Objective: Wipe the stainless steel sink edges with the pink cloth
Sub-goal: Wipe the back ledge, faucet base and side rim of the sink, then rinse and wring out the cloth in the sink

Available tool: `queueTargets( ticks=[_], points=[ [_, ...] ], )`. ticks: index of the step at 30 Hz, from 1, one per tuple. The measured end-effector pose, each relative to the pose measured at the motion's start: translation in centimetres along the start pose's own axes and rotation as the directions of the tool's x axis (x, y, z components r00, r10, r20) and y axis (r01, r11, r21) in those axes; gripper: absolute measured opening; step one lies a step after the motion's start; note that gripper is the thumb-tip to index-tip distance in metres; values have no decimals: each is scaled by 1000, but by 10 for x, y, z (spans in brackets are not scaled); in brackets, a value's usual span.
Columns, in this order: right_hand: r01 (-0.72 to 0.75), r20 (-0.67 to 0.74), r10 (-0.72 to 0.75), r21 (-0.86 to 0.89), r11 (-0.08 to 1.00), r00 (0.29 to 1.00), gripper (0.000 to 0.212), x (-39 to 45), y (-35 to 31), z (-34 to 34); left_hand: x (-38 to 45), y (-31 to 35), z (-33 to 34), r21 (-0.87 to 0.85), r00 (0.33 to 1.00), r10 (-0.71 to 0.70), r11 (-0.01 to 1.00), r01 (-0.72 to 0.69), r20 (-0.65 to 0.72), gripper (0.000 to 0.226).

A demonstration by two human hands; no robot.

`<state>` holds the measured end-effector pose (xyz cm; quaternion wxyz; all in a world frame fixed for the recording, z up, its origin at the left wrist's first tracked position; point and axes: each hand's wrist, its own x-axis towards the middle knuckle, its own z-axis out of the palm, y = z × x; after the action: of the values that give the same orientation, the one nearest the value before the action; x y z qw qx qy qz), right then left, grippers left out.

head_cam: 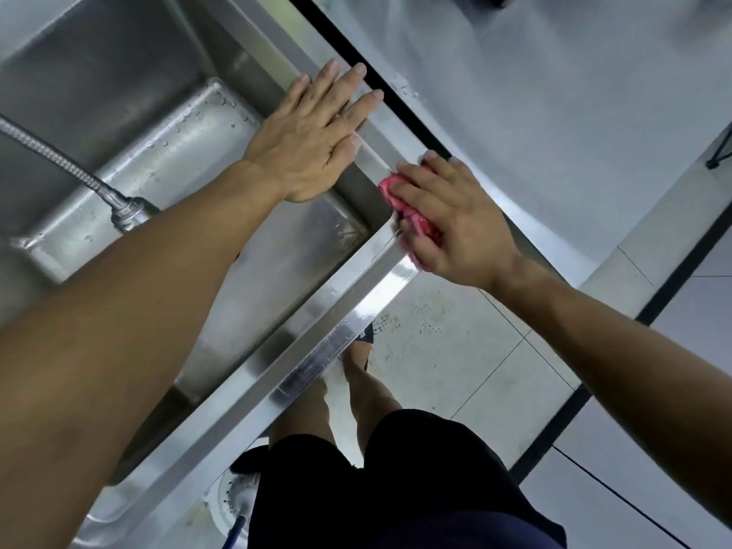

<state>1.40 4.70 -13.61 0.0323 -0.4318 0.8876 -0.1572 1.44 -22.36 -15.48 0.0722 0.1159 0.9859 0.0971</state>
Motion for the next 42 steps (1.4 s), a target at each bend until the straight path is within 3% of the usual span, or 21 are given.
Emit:
queueTargets(
  ticks=[3, 5, 9, 12, 14, 16, 18, 20, 23, 25, 27, 31, 35, 39, 42],
  points=[
    [-238, -104, 239, 24, 971, 965, 51, -8, -32, 9, -1, 3, 0, -4, 1000, -6, 1000, 6, -7, 60],
    [-294, -135, 301, 64, 954, 944, 52, -17, -75, 21, -1, 3, 1, -1, 1000, -11, 1000, 11, -15, 60],
    [-39, -8, 40, 147, 988, 999, 45, -35, -143, 44, 0, 0, 2, 2, 1000, -4, 1000, 4, -14, 60],
    [201, 53, -210, 145, 969, 976, 43, -31, -106, 36, 0, -3, 2, 15, 1000, 3, 1000, -3, -2, 60],
    [201, 24, -205, 130, 971, 978, 37, -19, -60, 25, 1, -2, 1, 16, 1000, 6, 1000, -6, 6, 61],
    [79, -2, -79, 88, 993, 997, 34, -9, -24, 13, 1, 0, 1, 9, 1000, -2, 1000, 2, 15, 61],
    [-4, 7, 4, 43, 999, 1000, 39, -7, -25, 11, -1, 2, 0, -1, 1000, -13, 1000, 13, 22, 61],
    [-27, 72, 26, 20, 999, 997, 56, -12, -54, 15, -4, 4, -1, -13, 999, -32, 999, 33, 18, 61],
    [172, 225, -189, 93, 981, 956, 76, -26, -88, 20, -9, 10, -9, -62, 997, -63, 996, 66, 54, 59],
    [302, 268, -338, 167, 939, 902, 65, -18, -81, 15, -24, 13, -17, -162, 991, -107, 979, 119, 84, 58],
    [339, 257, -414, 291, 895, 873, 49, -4, -70, 8, -54, 16, -23, -300, 978, -205, 932, 205, 33, 55],
    [89, 283, -279, 537, 839, 917, 43, 27, -78, -3, -142, 27, -16, -427, 904, -395, 855, 296, -164, 40],
    [-43, 295, -207, 662, 749, 933, 38, 65, -112, -3, -222, 27, -8, -445, 774, -557, 800, 402, -301, 29],
    [-36, 186, -138, 711, 702, 973, 28, 105, -142, 3, -268, -13, -11, -548, 582, -781, 596, 586, -228, 29],
    [-46, 216, -146, 693, 719, 966, 22, 133, -153, 9, -274, -57, -20, -645, 477, -865, 454, 614, -155, 29]
  ],
)
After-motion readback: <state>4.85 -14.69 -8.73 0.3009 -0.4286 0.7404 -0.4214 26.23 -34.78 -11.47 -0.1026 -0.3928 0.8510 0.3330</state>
